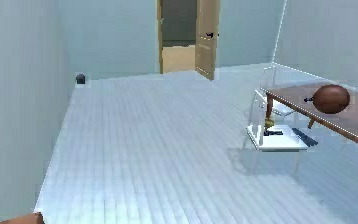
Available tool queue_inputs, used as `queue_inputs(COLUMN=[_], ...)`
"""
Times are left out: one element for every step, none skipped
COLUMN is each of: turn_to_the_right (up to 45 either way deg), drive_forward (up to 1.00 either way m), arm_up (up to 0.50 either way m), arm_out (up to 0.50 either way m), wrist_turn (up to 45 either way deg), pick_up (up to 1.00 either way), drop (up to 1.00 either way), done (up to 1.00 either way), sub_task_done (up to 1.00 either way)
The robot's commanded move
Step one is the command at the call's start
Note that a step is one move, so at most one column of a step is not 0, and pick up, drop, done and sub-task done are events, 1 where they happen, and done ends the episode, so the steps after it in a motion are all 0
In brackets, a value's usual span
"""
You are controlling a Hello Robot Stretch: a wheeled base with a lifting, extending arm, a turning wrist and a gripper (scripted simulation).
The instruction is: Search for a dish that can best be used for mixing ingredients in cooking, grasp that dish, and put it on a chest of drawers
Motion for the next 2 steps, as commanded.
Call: queue_inputs(turn_to_the_right=[45.0,24.0], drive_forward=[0.0,0.0], arm_up=[0.0,0.0], arm_out=[0.0,0.0], wrist_turn=[0.0,0.0], pick_up=[0.0,0.0], drop=[0.0,0.0], done=[0.0,0.0], sub_task_done=[0.0,0.0])
